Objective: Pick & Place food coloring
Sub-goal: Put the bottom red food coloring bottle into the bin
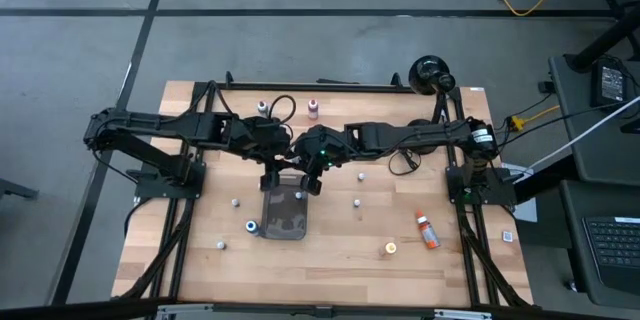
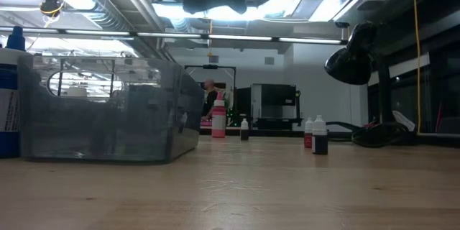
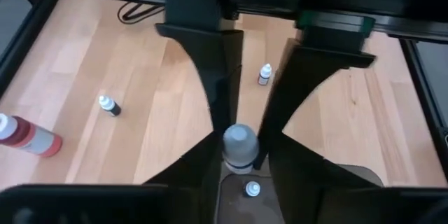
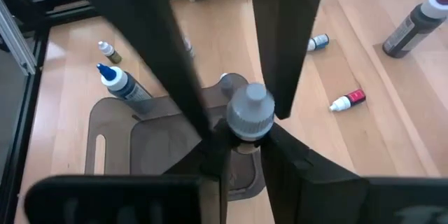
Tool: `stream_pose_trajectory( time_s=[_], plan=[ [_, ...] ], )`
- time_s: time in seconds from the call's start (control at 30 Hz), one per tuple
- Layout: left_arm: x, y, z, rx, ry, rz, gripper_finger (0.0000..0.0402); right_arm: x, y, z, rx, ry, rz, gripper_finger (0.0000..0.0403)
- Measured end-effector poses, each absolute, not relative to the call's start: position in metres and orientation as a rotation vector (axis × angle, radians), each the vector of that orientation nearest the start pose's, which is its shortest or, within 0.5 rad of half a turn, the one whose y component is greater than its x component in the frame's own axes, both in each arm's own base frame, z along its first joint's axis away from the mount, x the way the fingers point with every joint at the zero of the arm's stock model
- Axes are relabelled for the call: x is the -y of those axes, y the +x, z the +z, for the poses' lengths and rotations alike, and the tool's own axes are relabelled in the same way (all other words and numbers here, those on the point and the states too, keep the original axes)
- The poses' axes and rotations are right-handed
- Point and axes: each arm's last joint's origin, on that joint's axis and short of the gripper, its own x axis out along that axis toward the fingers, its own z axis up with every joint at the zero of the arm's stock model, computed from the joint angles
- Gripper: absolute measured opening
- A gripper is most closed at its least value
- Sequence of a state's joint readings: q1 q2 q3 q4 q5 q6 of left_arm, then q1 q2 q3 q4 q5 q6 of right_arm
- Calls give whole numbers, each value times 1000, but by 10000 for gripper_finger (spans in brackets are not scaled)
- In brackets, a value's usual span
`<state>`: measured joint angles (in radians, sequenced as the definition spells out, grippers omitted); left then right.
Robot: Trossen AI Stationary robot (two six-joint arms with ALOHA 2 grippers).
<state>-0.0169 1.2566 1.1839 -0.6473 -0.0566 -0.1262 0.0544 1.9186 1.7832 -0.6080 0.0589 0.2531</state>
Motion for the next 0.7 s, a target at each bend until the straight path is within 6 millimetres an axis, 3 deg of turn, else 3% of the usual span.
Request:
stream_pose_trajectory(
  time_s=[0.23,0.43,0.7],
  plan=[
    [-1,260,333,-715,-122,100,55,-21,431,313,-737,193,-101,67],
    [-1,260,333,-714,-132,105,55,-21,431,313,-739,172,-92,70],
    [-1,260,333,-713,-140,116,51,-22,428,310,-787,182,-88,146]
  ],
)
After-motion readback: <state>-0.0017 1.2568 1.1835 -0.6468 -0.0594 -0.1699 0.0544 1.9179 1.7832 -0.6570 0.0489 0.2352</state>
